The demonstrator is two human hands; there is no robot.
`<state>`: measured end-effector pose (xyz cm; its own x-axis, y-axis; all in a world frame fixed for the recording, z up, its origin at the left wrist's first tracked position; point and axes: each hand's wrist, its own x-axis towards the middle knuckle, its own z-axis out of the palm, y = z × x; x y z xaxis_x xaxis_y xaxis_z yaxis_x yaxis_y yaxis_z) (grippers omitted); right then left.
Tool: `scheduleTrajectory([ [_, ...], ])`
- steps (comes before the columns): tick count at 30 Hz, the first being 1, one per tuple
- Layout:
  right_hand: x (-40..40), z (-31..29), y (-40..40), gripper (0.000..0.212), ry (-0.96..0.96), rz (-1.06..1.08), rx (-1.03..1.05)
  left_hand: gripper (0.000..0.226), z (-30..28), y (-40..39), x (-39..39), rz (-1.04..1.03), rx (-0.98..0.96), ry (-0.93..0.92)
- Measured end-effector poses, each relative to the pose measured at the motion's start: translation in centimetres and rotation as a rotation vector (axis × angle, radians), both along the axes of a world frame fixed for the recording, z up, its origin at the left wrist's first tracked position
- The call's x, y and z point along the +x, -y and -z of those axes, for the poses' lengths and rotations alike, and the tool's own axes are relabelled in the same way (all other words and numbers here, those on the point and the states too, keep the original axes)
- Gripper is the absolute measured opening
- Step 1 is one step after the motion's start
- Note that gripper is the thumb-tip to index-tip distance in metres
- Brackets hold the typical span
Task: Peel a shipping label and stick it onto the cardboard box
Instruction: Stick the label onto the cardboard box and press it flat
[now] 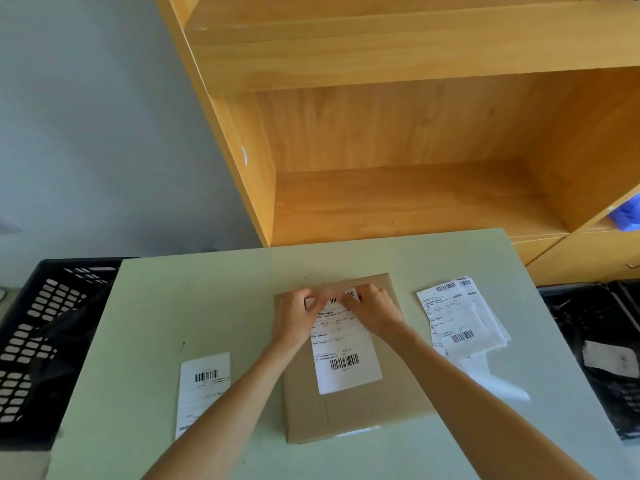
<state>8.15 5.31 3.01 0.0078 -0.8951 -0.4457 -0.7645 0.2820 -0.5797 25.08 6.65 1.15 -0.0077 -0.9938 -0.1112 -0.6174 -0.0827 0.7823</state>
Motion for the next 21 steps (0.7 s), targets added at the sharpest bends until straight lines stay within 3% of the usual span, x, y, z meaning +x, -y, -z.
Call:
scheduleTrajectory([
  [4, 0.1, 0.1, 0.1, 0.041, -0.078, 0.01, 0.01, 0.051, 0.3, 0.1, -0.1, 0.01, 0.022, 0.049],
  [8, 0.3, 0.3, 0.2, 0.055, -0.192, -0.015, -0.015, 0.048, 0.7, 0.2, -0.6, 0.005, 0.039, 0.132],
  [21, 0.7, 0.2, 0.4, 0.056, -0.353, -0.072, -0.09, 0.038, 0.3, 0.5, -1.5, 0.01, 0.094, 0.344],
])
